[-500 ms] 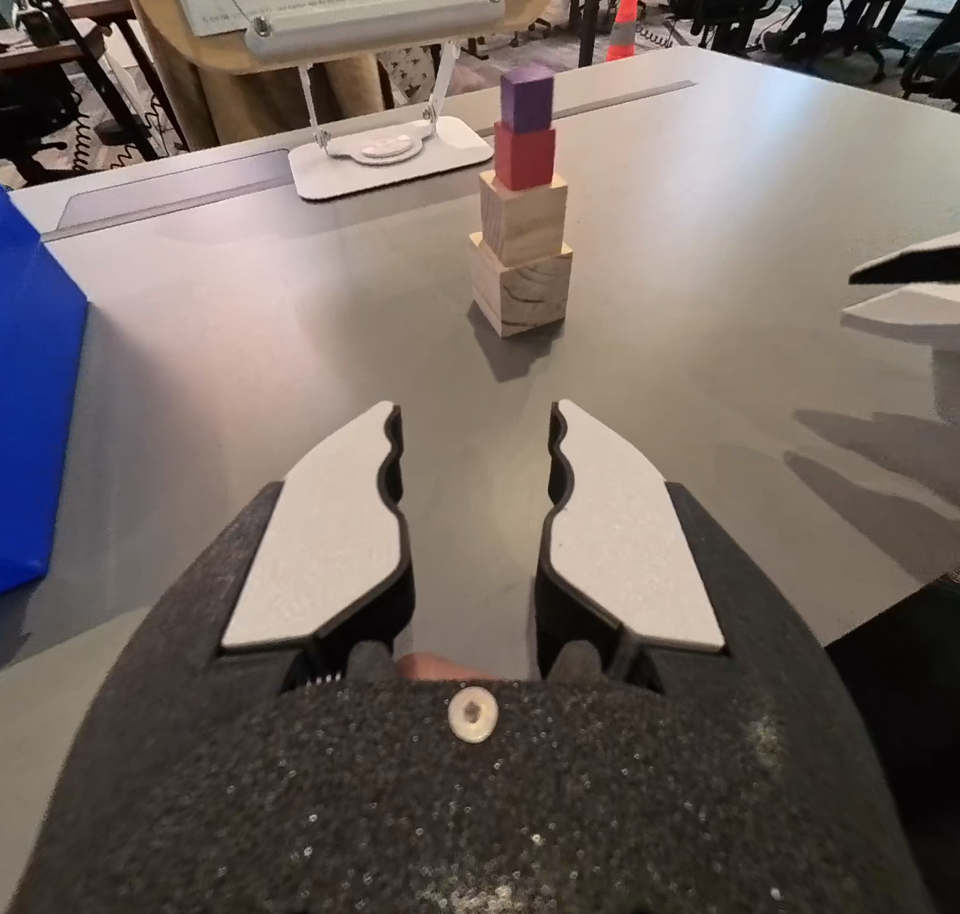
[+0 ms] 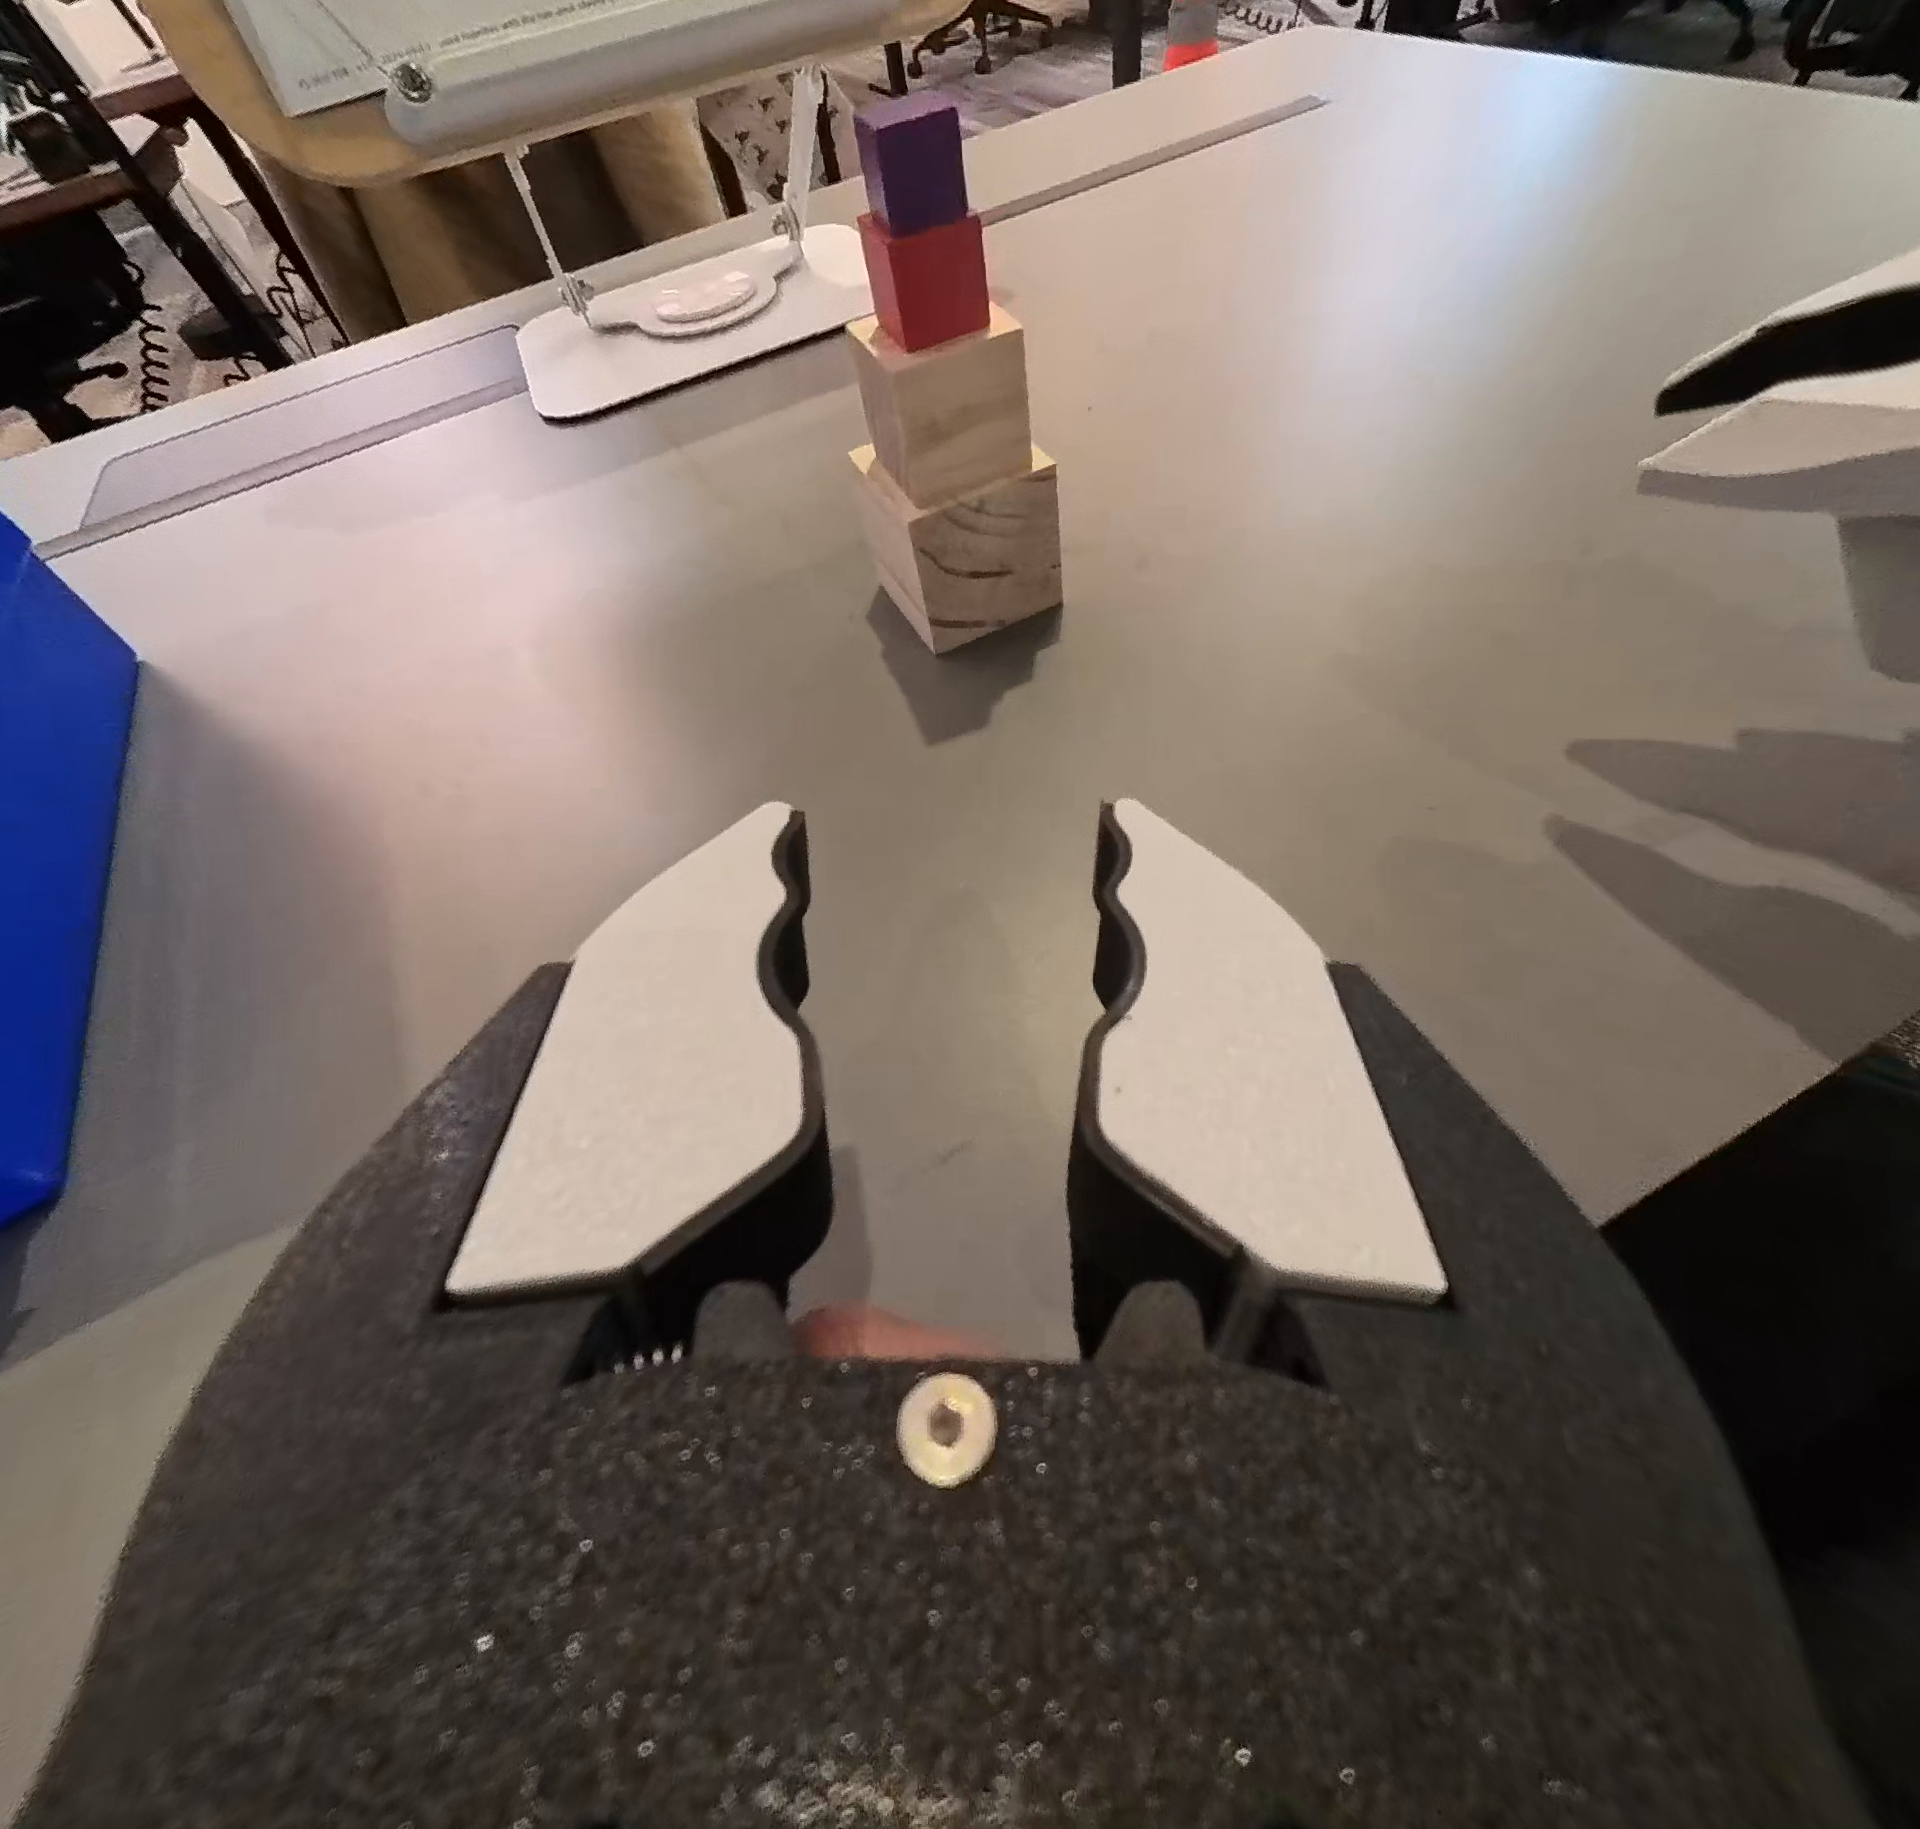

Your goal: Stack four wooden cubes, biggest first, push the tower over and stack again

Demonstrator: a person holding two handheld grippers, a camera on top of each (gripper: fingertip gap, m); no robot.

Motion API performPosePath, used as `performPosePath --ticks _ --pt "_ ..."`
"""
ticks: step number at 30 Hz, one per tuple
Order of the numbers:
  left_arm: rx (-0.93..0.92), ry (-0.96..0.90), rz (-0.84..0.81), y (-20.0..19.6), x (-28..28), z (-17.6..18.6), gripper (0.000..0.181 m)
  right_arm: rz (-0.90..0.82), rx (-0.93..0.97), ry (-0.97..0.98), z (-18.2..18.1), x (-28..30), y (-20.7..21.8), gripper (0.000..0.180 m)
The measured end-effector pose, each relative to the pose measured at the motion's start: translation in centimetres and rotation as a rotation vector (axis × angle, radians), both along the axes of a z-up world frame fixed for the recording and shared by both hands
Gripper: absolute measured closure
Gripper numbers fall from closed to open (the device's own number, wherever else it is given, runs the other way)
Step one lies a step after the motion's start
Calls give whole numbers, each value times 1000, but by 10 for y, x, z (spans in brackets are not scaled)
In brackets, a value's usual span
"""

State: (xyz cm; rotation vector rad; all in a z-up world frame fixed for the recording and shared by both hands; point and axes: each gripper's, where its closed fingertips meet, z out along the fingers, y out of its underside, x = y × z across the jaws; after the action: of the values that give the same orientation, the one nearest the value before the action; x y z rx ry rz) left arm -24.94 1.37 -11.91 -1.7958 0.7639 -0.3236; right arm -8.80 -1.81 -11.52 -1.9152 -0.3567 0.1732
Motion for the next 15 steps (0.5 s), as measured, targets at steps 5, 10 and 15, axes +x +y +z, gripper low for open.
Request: performPosePath --ticks 5,10,15 --pt "-20 0 -10 0 1 -3 129 2 5 -36 -4 -2 0 157" --pt "0 20 -24 -2 4 -3 128 12 6 -53 -6 -5 -1 157" --pt "-16 20 -33 -5 5 -5 129 37 5 -55 -7 -11 -2 166"
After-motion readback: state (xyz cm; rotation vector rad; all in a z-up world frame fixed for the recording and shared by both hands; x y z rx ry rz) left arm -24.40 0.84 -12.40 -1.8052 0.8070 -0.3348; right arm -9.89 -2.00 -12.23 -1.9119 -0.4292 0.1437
